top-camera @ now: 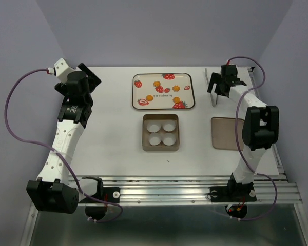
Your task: Pack the cookies
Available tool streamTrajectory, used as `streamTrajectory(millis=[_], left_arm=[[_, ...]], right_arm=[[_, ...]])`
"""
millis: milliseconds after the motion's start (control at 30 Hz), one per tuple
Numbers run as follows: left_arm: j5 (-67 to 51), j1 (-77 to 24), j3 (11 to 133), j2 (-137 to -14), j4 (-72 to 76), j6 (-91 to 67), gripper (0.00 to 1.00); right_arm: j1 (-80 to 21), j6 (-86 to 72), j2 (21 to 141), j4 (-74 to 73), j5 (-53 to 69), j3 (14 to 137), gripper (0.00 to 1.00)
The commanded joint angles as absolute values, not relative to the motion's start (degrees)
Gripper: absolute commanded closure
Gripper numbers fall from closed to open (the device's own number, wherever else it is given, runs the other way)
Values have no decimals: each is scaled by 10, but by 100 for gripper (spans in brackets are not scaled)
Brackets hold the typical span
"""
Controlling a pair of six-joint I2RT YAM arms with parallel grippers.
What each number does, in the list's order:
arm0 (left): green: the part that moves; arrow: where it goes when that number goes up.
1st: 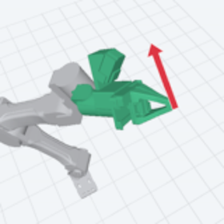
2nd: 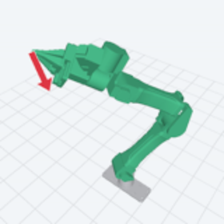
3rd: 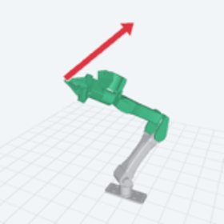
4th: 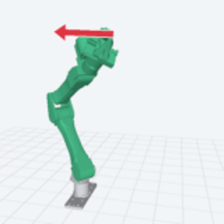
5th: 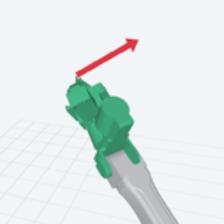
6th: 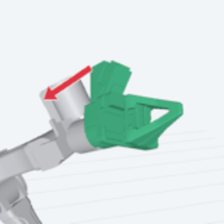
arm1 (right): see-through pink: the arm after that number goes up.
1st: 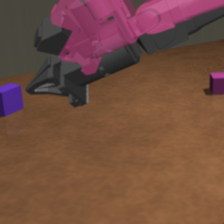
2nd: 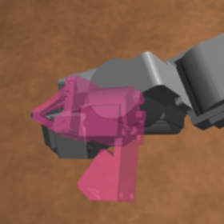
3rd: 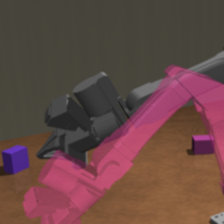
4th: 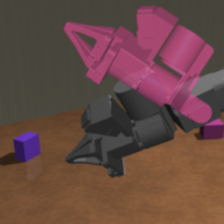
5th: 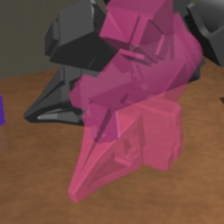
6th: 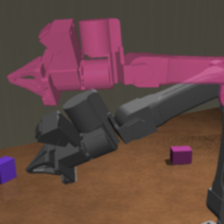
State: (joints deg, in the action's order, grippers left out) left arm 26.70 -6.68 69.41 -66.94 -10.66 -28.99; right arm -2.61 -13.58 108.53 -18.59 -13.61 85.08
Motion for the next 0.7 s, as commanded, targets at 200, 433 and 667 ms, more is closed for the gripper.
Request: streamTrajectory(millis=[200,433,667], left_arm=[[291,-67,688,-653,-107,-298,1],[294,-67,685,-659,-109,-304,1],[302,-67,680,-665,-118,-308,1]], right_arm=[[-23,-69,1190,-162,-139,933,0],[-23,-69,1250,-162,-126,979,0],[-23,-69,1302,-162,-125,1025,0]])
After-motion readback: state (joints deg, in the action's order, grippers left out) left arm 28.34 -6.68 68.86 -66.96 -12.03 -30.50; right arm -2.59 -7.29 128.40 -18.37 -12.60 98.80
